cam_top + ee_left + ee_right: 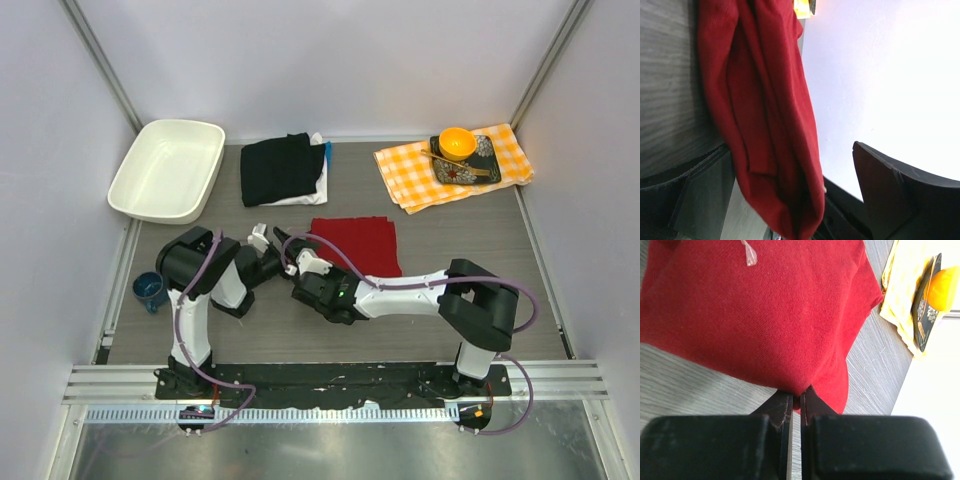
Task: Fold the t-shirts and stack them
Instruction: Neatly place the folded tshirt to the corner
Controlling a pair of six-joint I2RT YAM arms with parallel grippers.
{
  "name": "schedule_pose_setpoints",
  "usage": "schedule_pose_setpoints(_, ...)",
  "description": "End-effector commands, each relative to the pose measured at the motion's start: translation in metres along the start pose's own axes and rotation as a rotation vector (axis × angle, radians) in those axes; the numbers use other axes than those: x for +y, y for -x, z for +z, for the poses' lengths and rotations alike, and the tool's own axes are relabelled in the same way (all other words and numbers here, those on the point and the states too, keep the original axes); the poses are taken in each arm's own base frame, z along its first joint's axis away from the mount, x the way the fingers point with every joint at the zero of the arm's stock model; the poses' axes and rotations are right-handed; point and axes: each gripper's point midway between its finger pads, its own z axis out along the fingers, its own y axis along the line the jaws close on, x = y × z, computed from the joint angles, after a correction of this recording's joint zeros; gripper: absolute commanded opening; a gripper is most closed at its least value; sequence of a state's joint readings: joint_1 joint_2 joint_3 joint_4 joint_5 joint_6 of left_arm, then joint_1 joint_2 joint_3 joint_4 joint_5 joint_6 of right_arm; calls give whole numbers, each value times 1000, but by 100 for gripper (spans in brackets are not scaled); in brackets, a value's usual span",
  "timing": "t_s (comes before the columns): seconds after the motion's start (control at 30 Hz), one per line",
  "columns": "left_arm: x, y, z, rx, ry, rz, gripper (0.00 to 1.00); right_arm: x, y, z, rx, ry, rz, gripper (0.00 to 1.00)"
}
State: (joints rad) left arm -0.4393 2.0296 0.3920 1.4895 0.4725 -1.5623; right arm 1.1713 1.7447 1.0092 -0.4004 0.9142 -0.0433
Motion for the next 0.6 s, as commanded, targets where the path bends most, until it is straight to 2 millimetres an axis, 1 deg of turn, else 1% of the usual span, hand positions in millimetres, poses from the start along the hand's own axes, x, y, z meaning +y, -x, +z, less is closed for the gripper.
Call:
schedule_pose_setpoints(0.0,39,-4,3,17,118,-128,100,-13,14,-17,-56,-26,69,1)
schedule_pose_setpoints(0.27,40,-6,13,43,110,-123,100,-7,15,-25,-72,-26,43,1)
schedule_pose_setpoints(0.37,41,-11,17,61,112,-120,100,-5,17,-27,-78,-22,41,1)
schedule_pose_setpoints(0.5,37,-27,22,115,103,-109,100,-6,18,-28,-82,-28,42,1)
schedule_pose_setpoints(0.57,35,-35,22,146,104,-104,100,-7,19,-29,-86,-31,47,1)
